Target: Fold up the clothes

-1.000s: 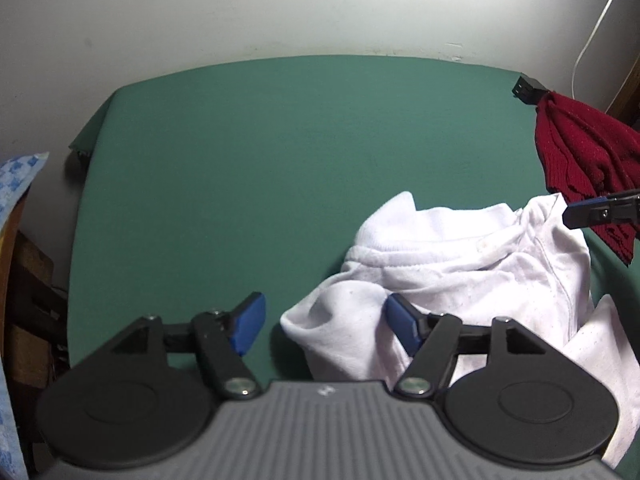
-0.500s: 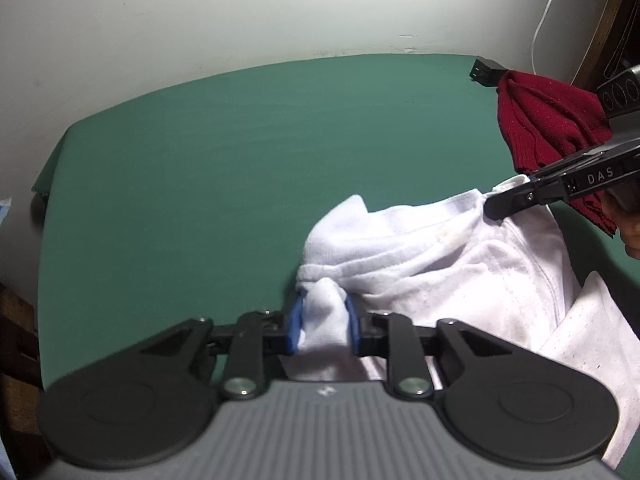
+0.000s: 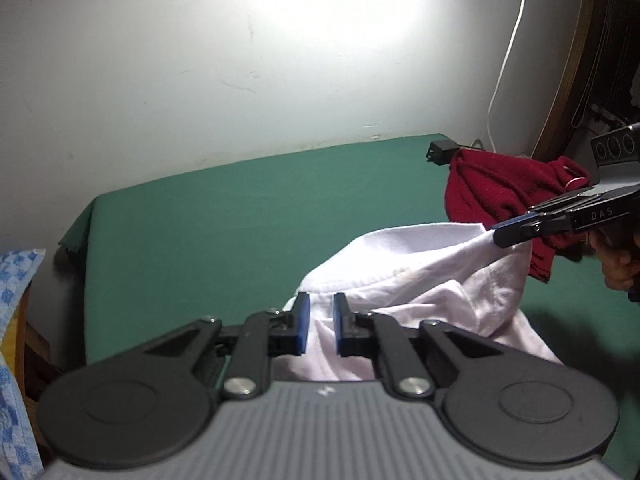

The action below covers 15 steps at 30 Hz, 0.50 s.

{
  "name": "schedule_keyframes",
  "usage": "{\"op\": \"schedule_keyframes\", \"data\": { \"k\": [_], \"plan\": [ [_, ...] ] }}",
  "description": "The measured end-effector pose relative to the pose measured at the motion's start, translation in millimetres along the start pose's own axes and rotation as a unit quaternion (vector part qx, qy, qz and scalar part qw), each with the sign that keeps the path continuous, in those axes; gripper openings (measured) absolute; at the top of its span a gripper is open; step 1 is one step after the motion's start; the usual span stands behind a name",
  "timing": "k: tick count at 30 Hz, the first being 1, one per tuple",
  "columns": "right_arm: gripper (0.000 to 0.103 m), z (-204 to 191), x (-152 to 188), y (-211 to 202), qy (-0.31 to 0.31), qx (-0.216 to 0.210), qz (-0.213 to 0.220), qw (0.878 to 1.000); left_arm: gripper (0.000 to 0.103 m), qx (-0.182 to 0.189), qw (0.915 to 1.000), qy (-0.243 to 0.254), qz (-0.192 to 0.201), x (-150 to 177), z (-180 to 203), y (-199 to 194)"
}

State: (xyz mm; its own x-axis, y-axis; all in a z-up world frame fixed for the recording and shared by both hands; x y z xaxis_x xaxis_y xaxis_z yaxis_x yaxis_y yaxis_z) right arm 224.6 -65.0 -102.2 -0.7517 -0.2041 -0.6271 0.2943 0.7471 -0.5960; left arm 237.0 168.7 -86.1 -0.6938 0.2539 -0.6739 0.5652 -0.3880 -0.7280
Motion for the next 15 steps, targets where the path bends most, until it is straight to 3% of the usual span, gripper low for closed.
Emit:
{"op": "schedule_keyframes", "data": {
  "k": [1,3,5,8,10,13,15],
  "plan": [
    [0.004,-6,3,-5,-0.006,0.000,0.002,1.000,0.007,0.003,1.0000,0.005,0.000,3,5,-4],
    [0.004,-16,8,-13,-0.018,0.007,0.006,1.000,0.015,-0.010,0.9996,0.027,-0.003,8,13,-5],
    [0.006,-16,10,-10,-0.023,0.046,0.006,0.999,0.017,-0.032,0.9983,0.046,-0.015,10,14,3],
    [0.027,-5,11,-6,-0.007,0.081,0.007,0.997,0.030,-0.047,0.9972,0.045,-0.036,8,5,22],
    [0.061,6,15,-4,0.020,0.090,0.004,0.996,0.030,-0.054,0.9967,0.036,-0.050,6,-6,35],
    [0.062,21,19,4,0.035,0.110,-0.006,0.993,0.040,-0.056,0.9952,0.040,-0.070,-2,-11,60],
    [0.062,34,19,11,0.051,0.113,-0.015,0.992,0.059,-0.057,0.9940,0.050,-0.078,-6,-14,72]
  ]
}}
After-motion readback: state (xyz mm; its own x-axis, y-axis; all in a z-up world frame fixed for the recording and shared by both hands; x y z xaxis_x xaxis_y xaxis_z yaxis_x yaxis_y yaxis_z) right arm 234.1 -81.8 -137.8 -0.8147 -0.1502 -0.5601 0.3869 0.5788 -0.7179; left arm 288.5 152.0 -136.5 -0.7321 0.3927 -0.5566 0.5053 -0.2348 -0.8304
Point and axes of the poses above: each gripper's, at about its wrist camera, not at the fingertips, and y roughly the way its jaws point, z to its right, x to its underside, the point moved 7 cm from there along y, roughly the way its jaws point, and after that the axes turned 7 degrees about -z, right-handed, at the moved point
